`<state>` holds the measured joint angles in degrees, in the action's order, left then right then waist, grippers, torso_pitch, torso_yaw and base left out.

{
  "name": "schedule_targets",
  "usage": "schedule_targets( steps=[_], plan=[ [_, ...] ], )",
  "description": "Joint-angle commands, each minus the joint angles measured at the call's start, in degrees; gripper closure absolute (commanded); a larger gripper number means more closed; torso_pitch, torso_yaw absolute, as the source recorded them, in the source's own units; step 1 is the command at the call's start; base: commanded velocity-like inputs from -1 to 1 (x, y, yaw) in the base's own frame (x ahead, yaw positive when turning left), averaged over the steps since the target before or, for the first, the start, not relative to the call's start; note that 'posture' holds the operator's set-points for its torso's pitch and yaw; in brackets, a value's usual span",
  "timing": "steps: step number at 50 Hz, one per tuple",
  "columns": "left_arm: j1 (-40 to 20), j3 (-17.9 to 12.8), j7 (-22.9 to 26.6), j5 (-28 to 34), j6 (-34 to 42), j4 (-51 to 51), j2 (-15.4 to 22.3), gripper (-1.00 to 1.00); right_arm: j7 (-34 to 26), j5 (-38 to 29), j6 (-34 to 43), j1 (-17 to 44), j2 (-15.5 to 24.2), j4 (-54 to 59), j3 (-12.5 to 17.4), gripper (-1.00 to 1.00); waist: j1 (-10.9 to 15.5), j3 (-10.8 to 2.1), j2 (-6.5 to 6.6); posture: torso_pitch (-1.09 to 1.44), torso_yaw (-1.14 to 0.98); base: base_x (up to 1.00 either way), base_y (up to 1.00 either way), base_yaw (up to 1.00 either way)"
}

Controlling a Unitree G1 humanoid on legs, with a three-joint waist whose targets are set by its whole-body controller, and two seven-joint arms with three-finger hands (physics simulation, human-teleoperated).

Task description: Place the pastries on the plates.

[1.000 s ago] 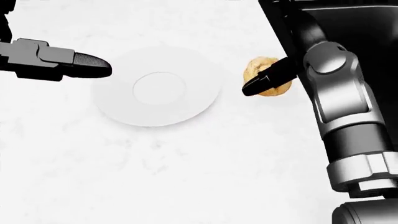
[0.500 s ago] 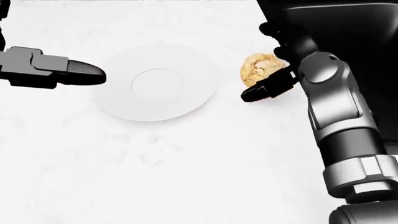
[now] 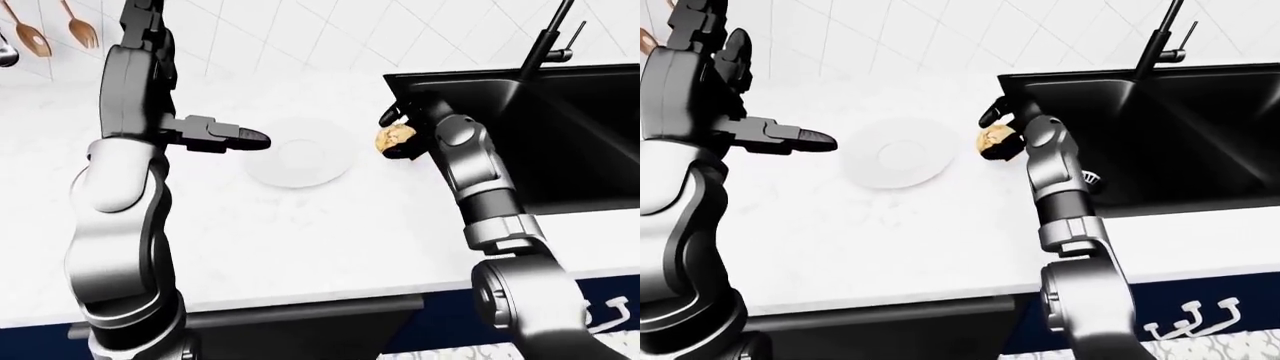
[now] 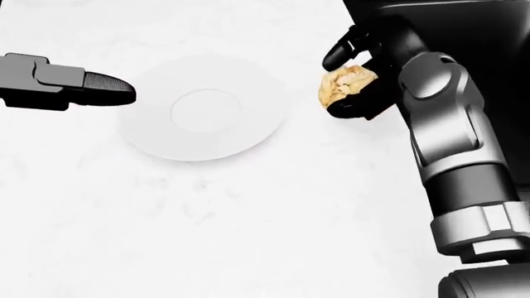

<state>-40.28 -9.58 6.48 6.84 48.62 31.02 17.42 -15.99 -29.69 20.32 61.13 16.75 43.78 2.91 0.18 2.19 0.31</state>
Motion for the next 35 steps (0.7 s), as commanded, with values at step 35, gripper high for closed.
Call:
schedule_targets(
  steps=[35],
  plan=[
    [-0.85,-0.74,0.46,0.29,-0.4,2.96,0.82,-1.0,1.21,1.15,-10.95,17.83,-12.0,12.5,-3.66,0.47,-0.47,-1.12,1.2,0.0,0.0,0.0,0.0,0.0]
  ],
)
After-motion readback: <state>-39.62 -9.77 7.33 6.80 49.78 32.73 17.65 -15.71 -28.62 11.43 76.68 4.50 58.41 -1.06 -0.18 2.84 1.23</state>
